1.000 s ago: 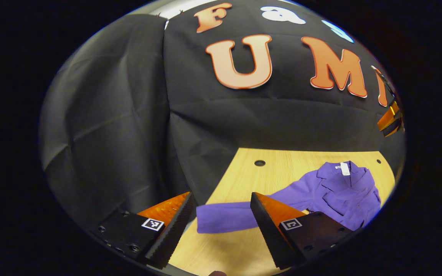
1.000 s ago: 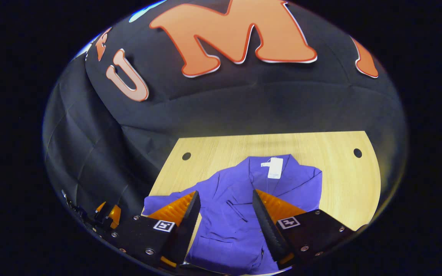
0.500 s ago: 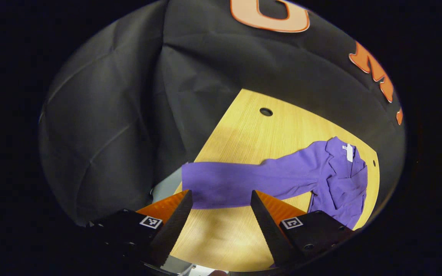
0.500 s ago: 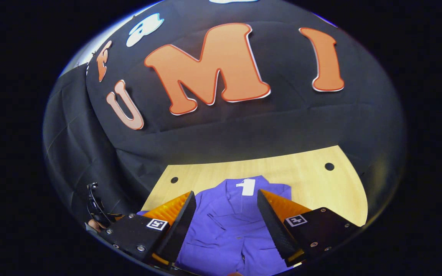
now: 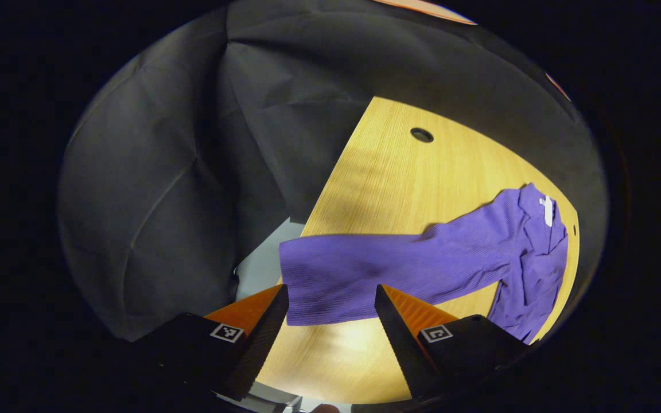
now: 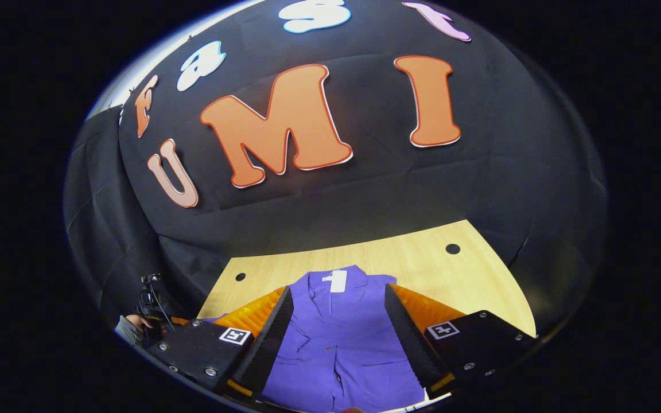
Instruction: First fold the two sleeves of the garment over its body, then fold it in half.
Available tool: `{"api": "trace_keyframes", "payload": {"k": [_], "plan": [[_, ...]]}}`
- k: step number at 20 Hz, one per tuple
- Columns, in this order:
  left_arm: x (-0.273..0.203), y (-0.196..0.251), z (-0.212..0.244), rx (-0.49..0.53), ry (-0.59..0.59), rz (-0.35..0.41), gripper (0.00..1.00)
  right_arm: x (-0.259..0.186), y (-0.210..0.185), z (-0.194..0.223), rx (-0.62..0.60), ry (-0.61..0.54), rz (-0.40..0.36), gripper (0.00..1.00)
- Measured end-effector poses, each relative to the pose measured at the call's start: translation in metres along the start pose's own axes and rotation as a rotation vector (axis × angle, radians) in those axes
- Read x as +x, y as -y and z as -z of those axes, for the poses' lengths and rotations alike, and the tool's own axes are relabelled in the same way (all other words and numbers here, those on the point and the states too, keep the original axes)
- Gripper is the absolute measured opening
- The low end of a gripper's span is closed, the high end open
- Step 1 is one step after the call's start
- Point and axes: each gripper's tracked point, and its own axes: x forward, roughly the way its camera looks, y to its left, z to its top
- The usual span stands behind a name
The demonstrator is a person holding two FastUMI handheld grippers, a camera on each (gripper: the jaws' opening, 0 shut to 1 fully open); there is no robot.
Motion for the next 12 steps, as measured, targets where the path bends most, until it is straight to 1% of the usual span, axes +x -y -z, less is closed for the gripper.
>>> {"api": "trace_keyframes", "payload": {"k": [1, 4, 5, 6, 9, 10, 12], "plan": [[0.011, -0.001, 0.001, 0.008, -0.016, 0.010, 0.96, -0.005, 0.004, -0.001, -0.004, 0.013, 0.011, 0.95], [0.020, 0.002, 0.013, -0.002, -0.090, -0.003, 0.95, -0.020, 0.014, -0.002, -0.011, 0.043, 0.032, 0.95], [0.023, 0.005, 0.013, -0.003, -0.105, 0.000, 0.94, -0.024, 0.017, -0.001, -0.007, 0.047, 0.039, 0.95], [0.027, 0.002, 0.015, -0.011, -0.119, -0.004, 0.96, -0.026, 0.019, 0.000, -0.003, 0.048, 0.041, 0.95], [0.037, 0.005, 0.022, -0.018, -0.154, 0.022, 0.96, -0.032, 0.029, 0.003, 0.000, 0.047, 0.062, 0.95], [0.038, 0.003, 0.024, -0.026, -0.170, 0.006, 0.96, -0.034, 0.031, 0.003, 0.000, 0.048, 0.066, 0.95], [0.042, 0.006, 0.025, -0.037, -0.189, 0.006, 0.96, -0.038, 0.034, 0.004, 0.003, 0.049, 0.069, 0.95]]}}
